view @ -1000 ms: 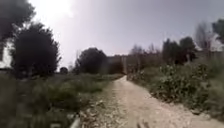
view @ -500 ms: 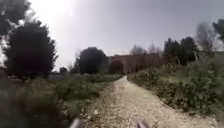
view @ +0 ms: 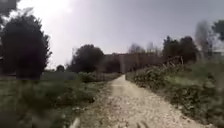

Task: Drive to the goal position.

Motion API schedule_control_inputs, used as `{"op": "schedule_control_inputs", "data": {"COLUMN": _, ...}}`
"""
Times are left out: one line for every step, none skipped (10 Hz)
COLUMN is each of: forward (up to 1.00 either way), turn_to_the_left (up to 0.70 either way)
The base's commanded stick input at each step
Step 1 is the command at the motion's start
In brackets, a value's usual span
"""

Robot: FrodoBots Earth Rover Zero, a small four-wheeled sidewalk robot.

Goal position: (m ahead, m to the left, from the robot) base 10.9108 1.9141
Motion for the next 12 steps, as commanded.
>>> {"op": "schedule_control_inputs", "data": {"forward": 1.00, "turn_to_the_left": -0.36}}
{"op": "schedule_control_inputs", "data": {"forward": 1.00, "turn_to_the_left": -0.10}}
{"op": "schedule_control_inputs", "data": {"forward": 1.00, "turn_to_the_left": 0.00}}
{"op": "schedule_control_inputs", "data": {"forward": 1.00, "turn_to_the_left": 0.00}}
{"op": "schedule_control_inputs", "data": {"forward": 1.00, "turn_to_the_left": 0.00}}
{"op": "schedule_control_inputs", "data": {"forward": 1.00, "turn_to_the_left": 0.00}}
{"op": "schedule_control_inputs", "data": {"forward": 1.00, "turn_to_the_left": 0.00}}
{"op": "schedule_control_inputs", "data": {"forward": 1.00, "turn_to_the_left": 0.00}}
{"op": "schedule_control_inputs", "data": {"forward": 1.00, "turn_to_the_left": 0.00}}
{"op": "schedule_control_inputs", "data": {"forward": 1.00, "turn_to_the_left": 0.00}}
{"op": "schedule_control_inputs", "data": {"forward": 1.00, "turn_to_the_left": 0.00}}
{"op": "schedule_control_inputs", "data": {"forward": 1.00, "turn_to_the_left": 0.00}}
